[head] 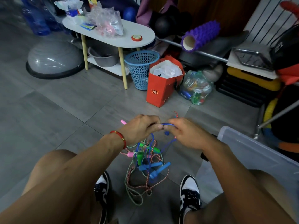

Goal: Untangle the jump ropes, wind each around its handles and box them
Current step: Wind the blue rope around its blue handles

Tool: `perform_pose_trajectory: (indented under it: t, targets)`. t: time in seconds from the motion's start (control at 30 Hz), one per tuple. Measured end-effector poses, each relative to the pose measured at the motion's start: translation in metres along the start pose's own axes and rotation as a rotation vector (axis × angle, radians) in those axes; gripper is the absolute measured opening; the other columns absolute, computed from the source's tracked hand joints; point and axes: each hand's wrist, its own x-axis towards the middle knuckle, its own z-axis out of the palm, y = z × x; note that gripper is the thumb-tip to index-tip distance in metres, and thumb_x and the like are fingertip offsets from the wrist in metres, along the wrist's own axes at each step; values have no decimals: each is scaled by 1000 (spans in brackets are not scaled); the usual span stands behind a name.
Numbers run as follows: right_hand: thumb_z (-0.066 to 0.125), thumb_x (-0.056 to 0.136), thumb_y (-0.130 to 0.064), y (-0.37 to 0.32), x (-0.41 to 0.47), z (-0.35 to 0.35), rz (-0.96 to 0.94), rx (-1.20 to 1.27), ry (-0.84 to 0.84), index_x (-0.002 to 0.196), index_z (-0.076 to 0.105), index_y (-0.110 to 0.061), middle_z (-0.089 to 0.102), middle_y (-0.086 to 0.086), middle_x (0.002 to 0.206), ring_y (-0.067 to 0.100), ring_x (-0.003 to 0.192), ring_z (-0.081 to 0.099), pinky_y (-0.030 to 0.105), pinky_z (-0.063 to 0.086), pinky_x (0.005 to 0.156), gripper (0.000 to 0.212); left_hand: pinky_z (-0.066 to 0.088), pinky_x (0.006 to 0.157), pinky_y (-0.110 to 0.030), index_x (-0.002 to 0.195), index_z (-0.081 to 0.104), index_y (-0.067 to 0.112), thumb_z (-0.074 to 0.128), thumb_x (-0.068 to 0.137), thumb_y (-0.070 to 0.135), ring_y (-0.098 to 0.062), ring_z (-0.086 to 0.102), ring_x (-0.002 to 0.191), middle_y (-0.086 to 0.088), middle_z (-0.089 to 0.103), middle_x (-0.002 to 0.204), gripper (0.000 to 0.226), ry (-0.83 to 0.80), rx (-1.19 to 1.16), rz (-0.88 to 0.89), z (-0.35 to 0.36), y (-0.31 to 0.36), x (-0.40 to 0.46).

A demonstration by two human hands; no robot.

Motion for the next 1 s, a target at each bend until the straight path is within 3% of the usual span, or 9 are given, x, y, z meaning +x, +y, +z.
perform_pose_trajectory:
  t: [0.1, 0.2, 0.3, 0.4, 0.53, 0.63, 0.77, 0.9, 1.0]
  targets:
    - [49, 96, -40, 2, -11, -22, -1, 451, 143, 85, 70, -22, 57, 3, 58, 18, 47, 48, 31, 41, 47, 30, 35, 70, -30, 92, 57, 10, 53, 103, 30, -19, 53, 76, -5, 61, 82, 23, -151, 167, -94, -3, -16, -4]
    - [52, 97, -20, 14, -31, -51, -1, 916, 481, 75, 69, -4, 28, -3, 44, 15, 40, 26, 30, 21, 47, 32, 38, 75, -29, 97, 58, 10, 51, 103, 26, -22, 55, 84, -9, 66, 95, 19, -253, 168, -202, -6, -32, -9]
    - [56, 94, -16, 44, -36, -54, 246, 521, 462, 67, 71, -7, 46, 6, 44, 23, 47, 44, 37, 39, 56, 31, 40, 76, -19, 95, 61, 12, 49, 104, 26, -4, 57, 77, 3, 68, 87, 21, -234, 110, -231, -6, -37, -11]
    - [68, 87, -25, 59, -29, -25, 400, 16, 20, 82, 72, -26, 73, 8, 91, 22, 83, 65, 39, 52, 80, 7, 34, 67, -7, 90, 62, 14, 50, 104, 28, 7, 55, 69, 8, 67, 76, 24, -186, 72, -181, -7, -31, -10]
    - [68, 89, -28, 18, -14, 10, 90, 10, -82, 154, 33, -24, 43, 0, 152, 22, 134, 46, 35, 37, 112, 73, 35, 69, -8, 94, 63, 20, 50, 104, 34, 4, 56, 67, 5, 69, 73, 21, -188, 122, -39, -5, -15, -7]
    - [52, 98, -50, -12, -7, 27, -15, -106, -82, 136, 47, -23, 64, 4, 119, 26, 113, 56, 43, 46, 95, 47, 42, 70, -15, 91, 60, 26, 49, 103, 39, -4, 62, 66, 4, 68, 70, 21, -129, 75, 44, -4, -5, -5]
    - [43, 107, -33, -16, -6, -1, -48, 93, 116, 78, 58, -23, 53, -9, 64, 10, 62, 53, 31, 37, 63, 34, 44, 72, -30, 96, 59, 20, 56, 98, 48, -20, 62, 83, 0, 69, 85, 29, -145, 303, -61, -5, -8, -8]
    - [44, 107, -27, 1, -17, -27, 142, 817, 411, 82, 65, -10, 30, -10, 47, 8, 42, 26, 22, 28, 45, 38, 47, 87, -35, 115, 61, 26, 43, 103, 44, -28, 62, 108, -7, 67, 109, 28, -278, 487, -253, -7, -26, -13]
    - [42, 107, -28, 10, -25, -39, 209, 1010, 487, 88, 63, -6, 24, -10, 51, 6, 43, 19, 17, 21, 41, 36, 50, 97, -40, 114, 66, 17, 48, 100, 38, -32, 62, 114, -8, 67, 120, 31, -572, 667, -435, -7, -36, -16]
